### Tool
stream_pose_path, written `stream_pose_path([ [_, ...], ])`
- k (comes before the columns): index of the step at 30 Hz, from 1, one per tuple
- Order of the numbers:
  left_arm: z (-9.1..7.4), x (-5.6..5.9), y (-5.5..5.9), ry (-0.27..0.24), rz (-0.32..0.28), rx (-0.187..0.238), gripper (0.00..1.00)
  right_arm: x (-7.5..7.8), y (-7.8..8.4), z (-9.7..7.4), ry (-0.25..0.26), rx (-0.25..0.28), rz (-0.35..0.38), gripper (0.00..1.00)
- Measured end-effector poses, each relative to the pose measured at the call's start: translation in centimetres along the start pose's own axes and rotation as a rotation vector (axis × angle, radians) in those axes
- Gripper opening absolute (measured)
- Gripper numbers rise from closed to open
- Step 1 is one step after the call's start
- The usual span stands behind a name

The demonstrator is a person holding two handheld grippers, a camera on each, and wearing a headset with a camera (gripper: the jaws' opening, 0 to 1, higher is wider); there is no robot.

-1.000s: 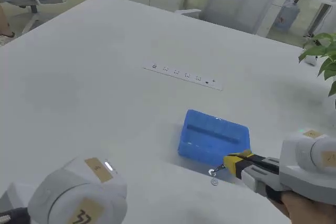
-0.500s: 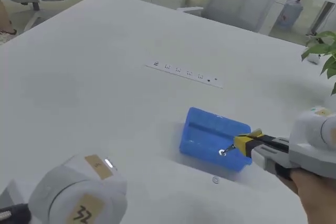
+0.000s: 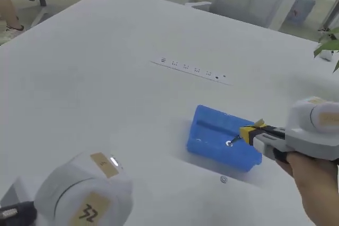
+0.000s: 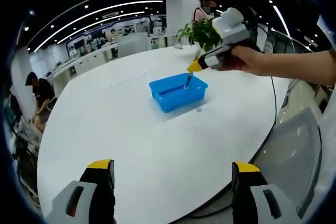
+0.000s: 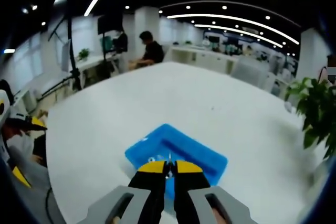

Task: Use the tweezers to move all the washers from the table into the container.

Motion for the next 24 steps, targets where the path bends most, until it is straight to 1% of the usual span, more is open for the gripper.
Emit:
stream_pose_path([
  [4,0.1,0.0,0.2,-0.001,-0.012,-0.005,0.95,0.3,1.3,1.0,-0.004,-0.035,-0.009,0.01],
  [6,0.1,0.0,0.3,-0.002,-0.008,-0.011,0.95,0.3,2.0,1.4,-0.005,-0.053,-0.014,0.01],
  [12,0.1,-0.1,0.6,-0.006,-0.012,-0.021,0.95,0.4,3.1,2.1,-0.001,-0.085,-0.03,0.01],
  [17,0.1,-0.1,0.6,-0.004,-0.019,-0.022,0.96,0.7,3.4,2.4,0.004,-0.088,-0.015,0.01],
  [18,0.1,-0.1,0.6,-0.006,-0.015,-0.022,0.96,0.7,3.3,2.3,0.005,-0.082,-0.013,0.01],
  [22,0.1,-0.1,0.7,-0.005,-0.014,-0.025,0.96,0.4,3.2,2.3,-0.006,-0.084,-0.01,0.02],
  [24,0.1,-0.1,0.6,-0.003,-0.014,-0.023,0.96,0.3,3.3,2.3,-0.018,-0.085,0.008,0.02],
])
Point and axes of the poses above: the centre of the closed fingertips' face, and the gripper's own axes: z roughly forward along the fingers, x roughly to its right, y roughly out of its underside, the point moved 2 cm from there along -z, roughly backward along the fingers, and after that the axes turned 7 degrees about x, right-handed, at the moved point
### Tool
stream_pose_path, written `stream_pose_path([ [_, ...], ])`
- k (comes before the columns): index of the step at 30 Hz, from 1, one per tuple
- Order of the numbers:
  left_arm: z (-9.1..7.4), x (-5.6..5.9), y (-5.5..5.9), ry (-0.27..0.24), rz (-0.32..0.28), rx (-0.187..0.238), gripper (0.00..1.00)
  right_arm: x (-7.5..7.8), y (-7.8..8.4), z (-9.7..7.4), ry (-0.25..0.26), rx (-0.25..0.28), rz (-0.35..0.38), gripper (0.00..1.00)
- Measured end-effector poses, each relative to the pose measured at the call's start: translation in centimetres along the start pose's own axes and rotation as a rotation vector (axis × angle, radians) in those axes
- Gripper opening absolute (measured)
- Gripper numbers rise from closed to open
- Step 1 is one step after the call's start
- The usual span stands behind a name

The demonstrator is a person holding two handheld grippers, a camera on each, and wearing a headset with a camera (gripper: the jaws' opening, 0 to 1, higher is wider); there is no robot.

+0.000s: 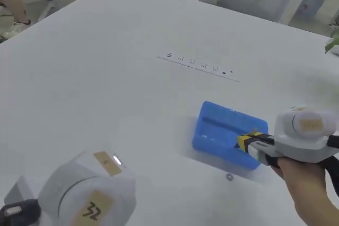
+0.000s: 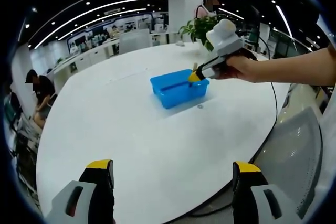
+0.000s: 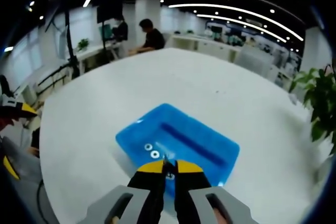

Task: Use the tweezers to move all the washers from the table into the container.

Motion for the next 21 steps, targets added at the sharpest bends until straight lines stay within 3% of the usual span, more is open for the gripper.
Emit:
stream_pose_path([
  [3,0.0,0.0,-0.1,-0.001,0.005,0.003,0.96,-0.2,0.0,-0.2,0.002,0.004,0.002,0.02],
  [7,-0.2,-0.1,-0.3,-0.007,0.005,0.012,0.96,-0.8,-0.9,-1.5,0.01,0.028,0.032,0.02],
  [12,-0.3,0.0,-0.4,-0.005,0.012,0.016,0.96,-1.5,-1.8,-3.2,0.015,0.052,0.02,0.02],
  [17,-0.3,0.1,-0.6,-0.003,0.016,0.023,0.96,-2.2,-3.3,-5.7,0.024,0.118,0.021,0.02],
  [21,-0.3,0.1,-0.6,-0.001,0.015,0.027,0.96,-2.9,-3.6,-6.6,0.004,0.142,0.054,0.02],
])
Point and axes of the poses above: the centre of the closed fingertips' face, and the gripper's own axes: z roughly forward along the fingers, x roughly to its right, y roughly out of its underside, the point moved 2 cm from there along -z, roughly backward along the fingers, and after that the axes turned 7 degrees about x, right-handed, at the moved point
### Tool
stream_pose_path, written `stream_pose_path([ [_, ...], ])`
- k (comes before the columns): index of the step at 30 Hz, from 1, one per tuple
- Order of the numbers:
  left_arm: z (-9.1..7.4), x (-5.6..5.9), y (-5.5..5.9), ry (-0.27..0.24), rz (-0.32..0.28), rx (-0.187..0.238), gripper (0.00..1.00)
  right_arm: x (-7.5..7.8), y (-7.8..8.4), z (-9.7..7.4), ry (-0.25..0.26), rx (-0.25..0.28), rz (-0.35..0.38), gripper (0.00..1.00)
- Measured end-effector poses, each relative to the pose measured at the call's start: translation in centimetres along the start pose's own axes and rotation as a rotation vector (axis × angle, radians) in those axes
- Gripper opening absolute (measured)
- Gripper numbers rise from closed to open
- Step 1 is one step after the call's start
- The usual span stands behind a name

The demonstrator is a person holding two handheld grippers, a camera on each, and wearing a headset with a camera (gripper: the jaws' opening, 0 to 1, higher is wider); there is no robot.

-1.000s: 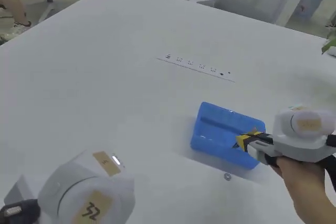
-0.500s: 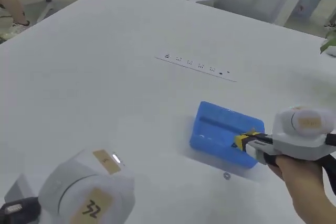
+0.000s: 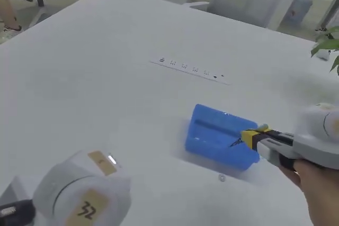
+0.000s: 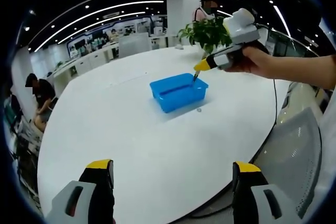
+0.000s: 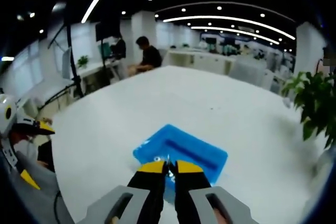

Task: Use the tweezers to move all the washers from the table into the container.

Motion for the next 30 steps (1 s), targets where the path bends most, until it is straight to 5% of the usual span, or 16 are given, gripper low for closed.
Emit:
stream_pose_path([
  [8,0.0,-0.1,-0.2,-0.002,0.005,0.002,0.96,-0.8,0.9,-0.7,-0.01,-0.003,0.016,0.02],
  [16,0.0,0.1,-0.1,0.0,0.01,-0.004,0.96,-0.9,3.5,-0.2,-0.008,-0.046,0.038,0.02],
  [30,0.1,0.0,0.1,0.0,0.009,-0.015,0.96,0.2,6.4,1.3,-0.006,-0.115,0.033,0.02],
])
Point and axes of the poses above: the centre of the closed fingertips' face, and the gripper's own axes: z roughly forward along the fingers, x roughly to its right, y roughly out of its underside, the point moved 2 cm from there along -z, roughly backward along the fingers, and after that the axes turned 7 degrees about x, right-handed, at the moved point
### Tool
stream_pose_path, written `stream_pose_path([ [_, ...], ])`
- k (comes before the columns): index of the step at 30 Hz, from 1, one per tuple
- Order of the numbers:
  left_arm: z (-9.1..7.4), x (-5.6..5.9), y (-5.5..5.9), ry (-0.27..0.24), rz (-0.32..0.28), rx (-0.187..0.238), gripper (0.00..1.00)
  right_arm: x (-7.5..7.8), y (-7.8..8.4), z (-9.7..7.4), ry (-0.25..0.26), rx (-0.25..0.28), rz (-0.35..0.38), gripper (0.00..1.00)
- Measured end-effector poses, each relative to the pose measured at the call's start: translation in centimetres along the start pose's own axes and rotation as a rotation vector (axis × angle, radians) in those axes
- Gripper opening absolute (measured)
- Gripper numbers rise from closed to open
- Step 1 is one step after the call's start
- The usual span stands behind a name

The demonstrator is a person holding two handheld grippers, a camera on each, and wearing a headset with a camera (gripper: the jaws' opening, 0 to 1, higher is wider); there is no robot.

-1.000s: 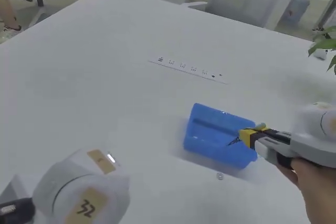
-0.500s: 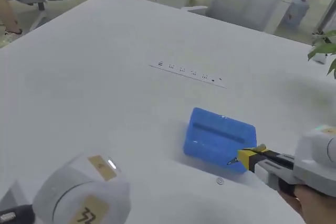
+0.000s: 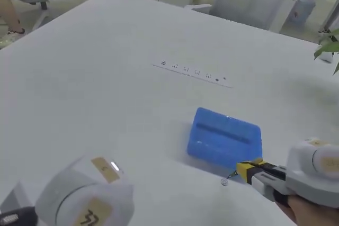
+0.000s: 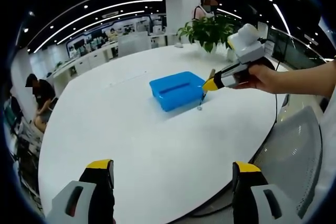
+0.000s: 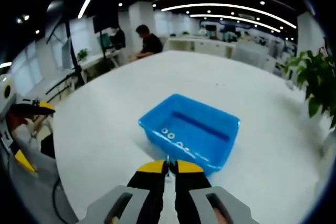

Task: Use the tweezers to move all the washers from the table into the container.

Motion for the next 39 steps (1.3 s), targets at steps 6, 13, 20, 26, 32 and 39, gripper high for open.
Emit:
stream_pose_path([
  [6,0.0,0.0,0.1,0.0,-0.004,-0.003,0.96,0.4,0.4,0.2,0.004,-0.01,-0.006,0.03],
  [13,0.0,0.0,0.2,0.002,-0.004,-0.005,0.96,0.1,0.7,0.5,0.003,-0.018,-0.005,0.03],
  [20,0.1,0.1,0.3,0.005,-0.001,-0.008,0.96,-0.2,0.9,0.5,0.004,-0.019,-0.038,0.02],
  [26,0.1,0.2,0.1,0.007,0.003,0.0,0.96,-0.4,0.9,0.5,0.009,-0.033,-0.056,0.01],
  [32,0.0,0.2,-0.4,0.006,0.012,0.014,0.96,-0.3,0.8,0.5,0.017,-0.047,-0.055,0.0],
  [39,-0.3,0.0,-0.6,-0.003,0.013,0.022,0.95,-0.9,-0.1,-0.3,0.02,-0.02,-0.041,0.0],
])
Point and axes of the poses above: the centre of the closed fingertips' face, and the gripper's own axes: z roughly forward along the fingers, x roughly to its right, y roughly out of its underside, the point moved 2 cm from there along -z, roughly backward along the fingers, and after that the axes turned 7 degrees about x, right-handed, at the moved point
